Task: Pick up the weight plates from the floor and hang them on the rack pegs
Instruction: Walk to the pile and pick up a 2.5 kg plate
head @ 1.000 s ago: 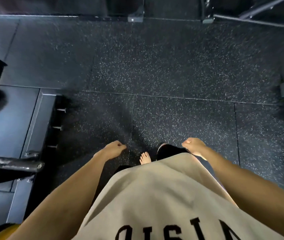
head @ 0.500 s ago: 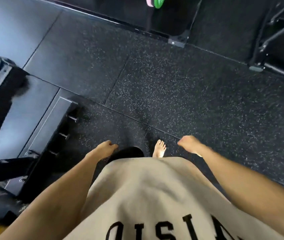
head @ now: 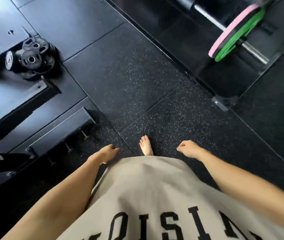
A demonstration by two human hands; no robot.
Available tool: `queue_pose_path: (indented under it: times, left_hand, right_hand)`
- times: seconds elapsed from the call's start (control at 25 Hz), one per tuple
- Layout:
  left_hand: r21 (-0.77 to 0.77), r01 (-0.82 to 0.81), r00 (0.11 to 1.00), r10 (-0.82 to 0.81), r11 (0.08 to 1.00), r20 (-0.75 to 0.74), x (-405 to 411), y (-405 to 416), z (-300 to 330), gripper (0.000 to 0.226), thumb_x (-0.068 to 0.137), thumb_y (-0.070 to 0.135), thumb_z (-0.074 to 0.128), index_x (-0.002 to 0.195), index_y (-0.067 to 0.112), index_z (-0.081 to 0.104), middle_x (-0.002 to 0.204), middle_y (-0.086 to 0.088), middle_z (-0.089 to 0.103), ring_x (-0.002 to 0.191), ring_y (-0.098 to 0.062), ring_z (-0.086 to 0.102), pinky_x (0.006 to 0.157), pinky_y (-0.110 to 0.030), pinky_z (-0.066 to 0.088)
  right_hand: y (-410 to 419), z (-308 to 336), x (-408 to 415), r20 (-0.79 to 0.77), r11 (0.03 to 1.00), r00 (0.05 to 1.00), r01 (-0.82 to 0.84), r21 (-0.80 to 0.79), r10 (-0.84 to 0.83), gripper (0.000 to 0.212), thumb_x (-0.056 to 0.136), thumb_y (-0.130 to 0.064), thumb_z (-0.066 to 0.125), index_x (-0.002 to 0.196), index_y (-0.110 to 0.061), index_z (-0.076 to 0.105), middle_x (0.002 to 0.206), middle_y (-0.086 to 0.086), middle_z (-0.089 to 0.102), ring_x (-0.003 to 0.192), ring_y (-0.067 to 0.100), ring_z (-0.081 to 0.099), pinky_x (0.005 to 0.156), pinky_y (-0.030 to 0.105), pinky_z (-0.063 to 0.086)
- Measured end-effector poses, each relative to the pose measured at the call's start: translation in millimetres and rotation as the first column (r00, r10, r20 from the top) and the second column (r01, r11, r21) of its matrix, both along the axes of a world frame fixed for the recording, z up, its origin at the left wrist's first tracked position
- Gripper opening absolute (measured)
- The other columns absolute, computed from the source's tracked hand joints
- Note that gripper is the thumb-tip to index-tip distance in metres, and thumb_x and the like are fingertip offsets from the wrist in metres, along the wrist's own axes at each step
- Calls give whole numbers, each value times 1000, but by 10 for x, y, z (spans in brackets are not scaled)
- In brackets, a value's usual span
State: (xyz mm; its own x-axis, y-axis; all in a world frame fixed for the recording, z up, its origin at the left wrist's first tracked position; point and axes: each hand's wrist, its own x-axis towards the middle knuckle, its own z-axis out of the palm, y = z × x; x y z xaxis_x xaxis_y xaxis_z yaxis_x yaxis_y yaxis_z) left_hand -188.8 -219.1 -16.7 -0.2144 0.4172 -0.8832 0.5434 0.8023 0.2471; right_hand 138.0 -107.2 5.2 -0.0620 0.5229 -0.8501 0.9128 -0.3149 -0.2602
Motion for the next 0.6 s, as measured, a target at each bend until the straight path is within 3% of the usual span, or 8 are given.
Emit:
queue_pose_path:
  times: [0.2, 0.4, 0.6]
  left_hand:
    - [53, -119, 993, 120, 991, -8, -615, 1282, 242, 43, 103, 33, 42, 138, 8, 47, 138, -17, 52, 126, -36, 52, 98, -41, 48]
    - [49, -329, 944, 330, 943, -5, -1212, 2249, 182, 41, 101, 39, 47, 128, 9, 51, 129, -15, 58, 117, -34, 56, 96, -43, 48]
    - [92, -529, 842, 535, 844, -68, -1704, 3141, 224, 37, 100, 39, 49, 121, 9, 56, 120, -15, 62, 105, -32, 60, 92, -41, 50]
  right_hand:
    - [1721, 159, -851, -23, 987, 990, -139, 77, 141, 15, 92, -30, 59, 97, -17, 67, 108, 8, 68, 95, 21, 58, 83, 31, 44]
    - [3238, 83, -1812, -26, 933, 935, -351, 79, 354, 12, 91, -28, 58, 95, -21, 68, 109, 6, 69, 99, 21, 61, 91, 37, 48]
    - [4674, 162, -2942, -57, 826, 824, -558, 82, 563, 26, 95, -29, 55, 111, -13, 67, 116, 7, 67, 107, 23, 60, 89, 32, 44]
